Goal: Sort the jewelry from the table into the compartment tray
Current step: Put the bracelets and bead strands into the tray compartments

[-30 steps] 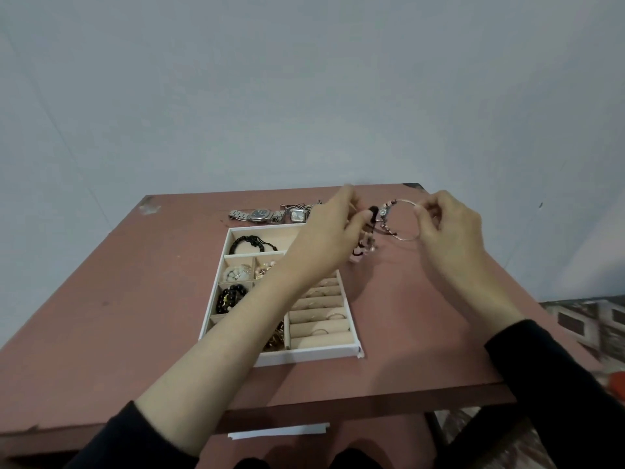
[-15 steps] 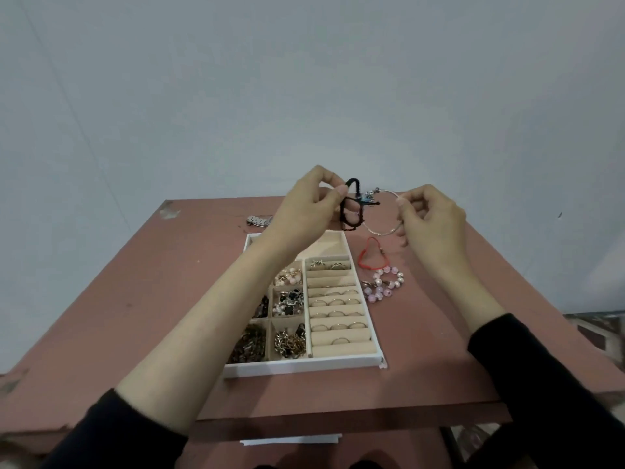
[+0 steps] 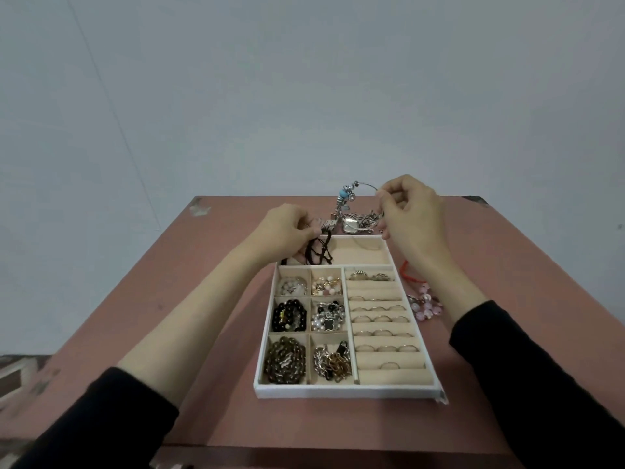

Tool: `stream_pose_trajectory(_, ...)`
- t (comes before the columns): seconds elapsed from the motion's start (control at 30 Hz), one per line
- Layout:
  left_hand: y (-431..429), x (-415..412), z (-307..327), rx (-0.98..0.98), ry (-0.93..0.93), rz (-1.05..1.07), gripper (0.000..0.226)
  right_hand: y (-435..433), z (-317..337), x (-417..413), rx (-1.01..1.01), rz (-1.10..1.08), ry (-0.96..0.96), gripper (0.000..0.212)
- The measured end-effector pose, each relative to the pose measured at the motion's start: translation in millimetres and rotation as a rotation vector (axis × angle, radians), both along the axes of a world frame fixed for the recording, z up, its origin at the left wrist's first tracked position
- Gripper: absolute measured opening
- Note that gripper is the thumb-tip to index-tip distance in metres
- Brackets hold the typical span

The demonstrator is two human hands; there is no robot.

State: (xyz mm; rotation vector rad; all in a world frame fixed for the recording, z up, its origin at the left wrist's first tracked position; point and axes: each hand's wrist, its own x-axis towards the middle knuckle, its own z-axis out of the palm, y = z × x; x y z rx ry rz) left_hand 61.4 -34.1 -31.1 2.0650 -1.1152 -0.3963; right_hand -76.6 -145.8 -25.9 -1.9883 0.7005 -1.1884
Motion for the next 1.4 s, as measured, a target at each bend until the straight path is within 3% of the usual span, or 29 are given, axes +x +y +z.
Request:
stream_pose_trajectory(0.1, 3, 8, -3, 0.042, -0.321, 0.003, 0.014, 1, 0, 6, 0.023, 0.031, 0.025, 0.021)
stream_pose_trajectory(0.2, 8, 10, -7, 0.063, -0.403, 0.047, 0.011, 5, 2, 12, 0.07, 0.075, 0.057, 0.013)
stream_pose_trajectory(0.4, 15, 11, -18, 0.08, -0.514, 0.149, 0.012, 7, -1, 28, 0.266, 0.192, 0.15, 0.02)
stream_pose_trajectory(0.63, 23, 17, -25, -0.1, -0.22, 0.239, 0.013, 9, -9, 39, 0.491, 0.307, 0.276, 0.016)
stream_pose_trajectory(0.9, 21, 22, -27, -0.287, -0.063, 0.364, 0.016, 13, -17, 48, 0.552, 0.354, 0.364, 0.014)
stream_pose_trajectory(0.97, 21, 22, -28, -0.275, -0.07, 0.361, 0.017, 14, -19, 48, 0.52, 0.355, 0.371, 0.012)
stream_pose_trajectory(1.1, 21, 22, -29, -0.255, -0.112, 0.344, 0.021, 13, -19, 49, 0.198, 0.252, 0.569, 0.012)
stream_pose_trajectory(1.23, 22, 20, -28, -0.247, -0.149, 0.328, 0.023, 13, -24, 53, -0.011, 0.204, 0.613, 0.01)
stream_pose_trajectory(1.4, 22, 17, -26, -0.269, -0.163, 0.338, 0.023, 13, -25, 53, -0.12, 0.164, 0.629, 0.014)
